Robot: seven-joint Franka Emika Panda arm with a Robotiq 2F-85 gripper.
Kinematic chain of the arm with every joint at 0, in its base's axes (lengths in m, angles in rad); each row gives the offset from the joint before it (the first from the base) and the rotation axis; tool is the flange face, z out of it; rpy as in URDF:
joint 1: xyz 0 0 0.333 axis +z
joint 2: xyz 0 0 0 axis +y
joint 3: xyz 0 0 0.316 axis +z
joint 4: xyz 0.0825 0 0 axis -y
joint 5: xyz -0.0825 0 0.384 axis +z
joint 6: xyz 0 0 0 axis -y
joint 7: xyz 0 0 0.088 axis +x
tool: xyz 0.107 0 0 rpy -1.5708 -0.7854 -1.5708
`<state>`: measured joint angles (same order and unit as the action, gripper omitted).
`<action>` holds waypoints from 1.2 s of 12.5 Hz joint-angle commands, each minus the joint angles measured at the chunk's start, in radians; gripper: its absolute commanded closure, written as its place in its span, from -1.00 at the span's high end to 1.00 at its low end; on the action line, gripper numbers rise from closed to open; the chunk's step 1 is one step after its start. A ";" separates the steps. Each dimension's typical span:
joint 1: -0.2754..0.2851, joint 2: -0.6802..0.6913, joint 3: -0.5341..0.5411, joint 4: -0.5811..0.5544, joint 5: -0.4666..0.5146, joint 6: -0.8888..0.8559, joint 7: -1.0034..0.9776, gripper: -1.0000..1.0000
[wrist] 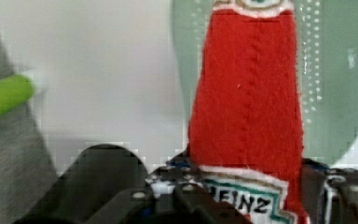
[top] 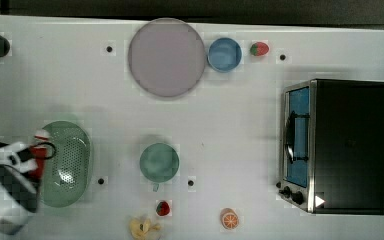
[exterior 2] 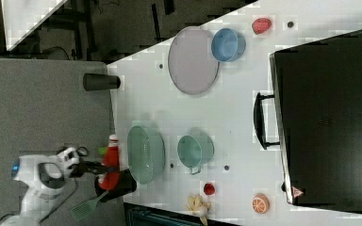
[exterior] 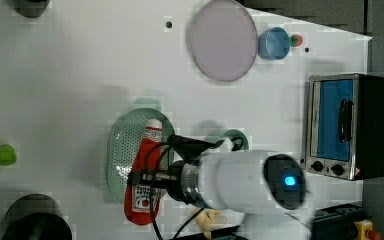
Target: Pick ketchup from strainer and place it on the table
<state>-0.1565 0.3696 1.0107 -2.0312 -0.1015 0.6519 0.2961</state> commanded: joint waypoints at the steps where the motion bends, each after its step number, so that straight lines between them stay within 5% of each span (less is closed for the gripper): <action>1: -0.079 -0.013 0.003 0.107 0.008 -0.136 -0.162 0.13; 7: -0.254 -0.048 -0.004 0.258 -0.004 -0.283 -0.284 0.13; 15: -0.511 -0.102 -0.047 0.267 -0.116 -0.460 -0.532 0.13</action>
<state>-0.6436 0.3103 0.9482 -1.7744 -0.2230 0.2072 -0.1311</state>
